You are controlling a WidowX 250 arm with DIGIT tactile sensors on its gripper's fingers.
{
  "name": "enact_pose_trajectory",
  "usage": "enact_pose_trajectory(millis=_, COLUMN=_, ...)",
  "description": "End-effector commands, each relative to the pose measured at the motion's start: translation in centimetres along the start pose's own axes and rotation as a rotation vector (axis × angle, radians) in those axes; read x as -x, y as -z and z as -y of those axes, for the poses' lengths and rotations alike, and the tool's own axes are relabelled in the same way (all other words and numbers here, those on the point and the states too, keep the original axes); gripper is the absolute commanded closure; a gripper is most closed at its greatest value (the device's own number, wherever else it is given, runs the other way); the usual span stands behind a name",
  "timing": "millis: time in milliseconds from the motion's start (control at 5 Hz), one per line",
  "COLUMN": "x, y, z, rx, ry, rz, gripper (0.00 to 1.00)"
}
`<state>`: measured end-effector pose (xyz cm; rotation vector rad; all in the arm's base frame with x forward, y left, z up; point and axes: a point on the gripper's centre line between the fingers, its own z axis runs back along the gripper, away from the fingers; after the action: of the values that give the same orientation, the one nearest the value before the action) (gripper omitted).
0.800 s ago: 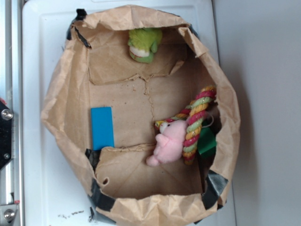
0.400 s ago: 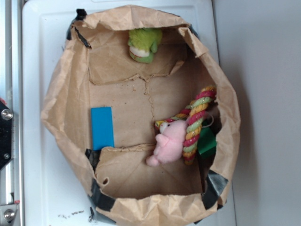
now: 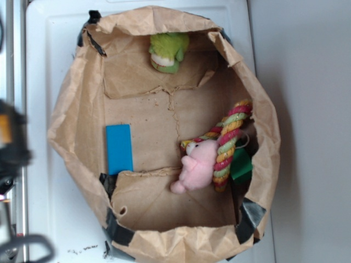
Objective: Grab the multicolored rope.
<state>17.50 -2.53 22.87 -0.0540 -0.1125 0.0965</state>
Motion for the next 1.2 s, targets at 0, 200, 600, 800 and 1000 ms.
enact_pose_trajectory(millis=0, x=-5.0, y=1.6, z=0.1, rx=0.064, ry=-0.049, rz=0.112, gripper=0.0)
enact_pose_trajectory(millis=200, x=-7.0, y=3.0, z=-0.6, rx=0.153, ry=-0.114, rz=0.175, gripper=0.0)
enact_pose_trajectory(millis=600, x=-9.5, y=5.2, z=-1.4, rx=0.222, ry=-0.169, rz=0.204, gripper=0.0)
enact_pose_trajectory(millis=800, x=-10.4, y=5.6, z=-1.0, rx=0.21, ry=-0.239, rz=0.269, gripper=0.0)
enact_pose_trajectory(millis=1000, x=-8.5, y=5.2, z=-0.2, rx=0.179, ry=-0.274, rz=0.262, gripper=0.0)
